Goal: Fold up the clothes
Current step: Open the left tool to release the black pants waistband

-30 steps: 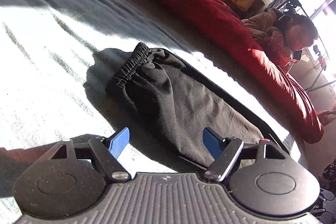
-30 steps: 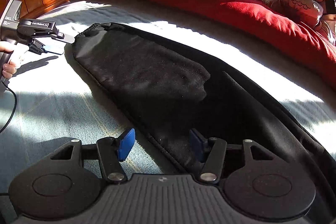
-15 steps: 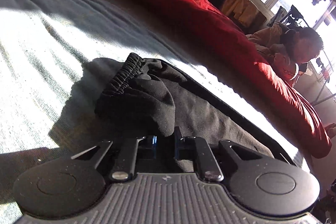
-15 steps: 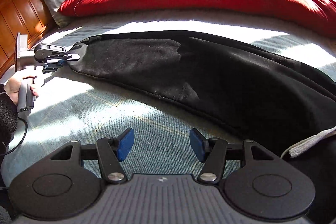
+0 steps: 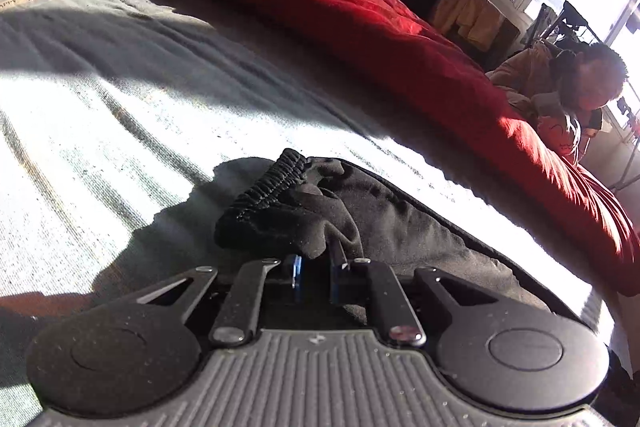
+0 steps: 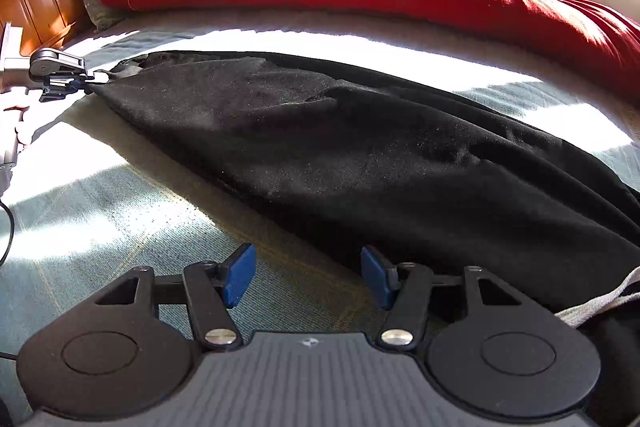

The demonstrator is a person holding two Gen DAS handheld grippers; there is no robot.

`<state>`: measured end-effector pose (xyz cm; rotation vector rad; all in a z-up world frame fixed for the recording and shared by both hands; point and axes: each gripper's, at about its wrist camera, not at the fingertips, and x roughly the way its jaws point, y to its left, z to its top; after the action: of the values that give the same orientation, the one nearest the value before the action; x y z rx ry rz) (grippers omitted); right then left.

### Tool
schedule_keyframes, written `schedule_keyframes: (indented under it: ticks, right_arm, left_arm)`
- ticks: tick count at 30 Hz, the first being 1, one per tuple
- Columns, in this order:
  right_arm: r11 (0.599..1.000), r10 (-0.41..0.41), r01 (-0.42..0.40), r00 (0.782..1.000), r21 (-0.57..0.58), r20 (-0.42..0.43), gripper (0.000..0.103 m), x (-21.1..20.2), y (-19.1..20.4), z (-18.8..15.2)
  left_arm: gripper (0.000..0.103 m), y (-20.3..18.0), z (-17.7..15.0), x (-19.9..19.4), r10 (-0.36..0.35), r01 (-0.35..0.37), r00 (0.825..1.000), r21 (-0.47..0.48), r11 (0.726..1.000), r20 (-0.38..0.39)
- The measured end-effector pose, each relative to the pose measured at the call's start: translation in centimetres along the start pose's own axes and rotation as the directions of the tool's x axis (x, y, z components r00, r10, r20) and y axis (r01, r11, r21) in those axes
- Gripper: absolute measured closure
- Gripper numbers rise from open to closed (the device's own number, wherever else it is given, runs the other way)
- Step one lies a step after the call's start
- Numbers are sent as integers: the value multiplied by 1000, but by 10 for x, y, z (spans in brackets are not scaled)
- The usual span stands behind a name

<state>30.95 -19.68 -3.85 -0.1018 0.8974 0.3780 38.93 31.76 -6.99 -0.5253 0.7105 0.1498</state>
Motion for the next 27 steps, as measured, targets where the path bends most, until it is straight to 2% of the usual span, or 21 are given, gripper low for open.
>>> schedule_keyframes:
  ticks: [4, 8, 9, 10, 11, 12, 15, 17, 19, 20, 23, 25, 27]
  right_arm:
    - [1000, 21, -21, 1000, -1, -2, 39, 3, 1, 2]
    - [1000, 28, -28, 1000, -4, 11, 37, 1, 2, 5]
    - [1000, 30, -30, 999, -7, 19, 33, 1, 3, 6]
    - [999, 32, -32, 999, -10, 27, 29, 0, 3, 7]
    - [999, 40, -39, 999, -13, 32, 27, 1, 3, 9]
    - [999, 47, -46, 998, -16, 37, 22, 2, 3, 12]
    - [999, 32, -31, 998, -25, 48, 16, 12, 0, 27]
    - [1000, 18, -17, 998, -6, 58, 11, 19, -2, 40]
    - [1000, 13, -14, 998, 23, 69, 9, 25, -4, 51]
    - [999, 23, -26, 997, 46, 75, 9, 26, -4, 54]
    - [995, 56, -63, 995, 80, 87, 7, 28, -5, 54]
    - [995, 42, -48, 997, 84, 68, 5, 30, -7, 48]
    - [996, 28, -33, 998, 88, 48, 5, 31, -8, 42]
  left_arm:
    - [80, 2, -9, -3, 16, -15, 999, 14, 1000, -34]
    - [65, -4, -6, -28, 75, -77, 997, 97, 992, 23]
    - [60, -5, -5, -34, 88, -92, 995, 119, 989, 38]
    - [57, -11, -4, -41, 84, -93, 995, 156, 983, 62]
    - [48, -18, -1, -45, 73, -87, 994, 192, 978, 78]
    - [38, -26, 0, -47, 48, -66, 995, 229, 971, 86]
    - [22, -54, 2, -36, -40, 11, 996, 329, 944, 80]
    - [20, -73, 2, -23, -99, 67, 993, 390, 919, 62]
    - [18, -86, 0, 5, -128, 111, 992, 423, 900, 12]
    - [18, -88, -1, 20, -123, 120, 992, 414, 902, -20]
    - [19, -81, 2, 65, -94, 128, 989, 337, 933, -117]
    - [19, -69, 7, 81, -62, 90, 993, 295, 951, -103]
    - [18, -57, 18, 92, -48, 59, 998, 284, 957, -45]
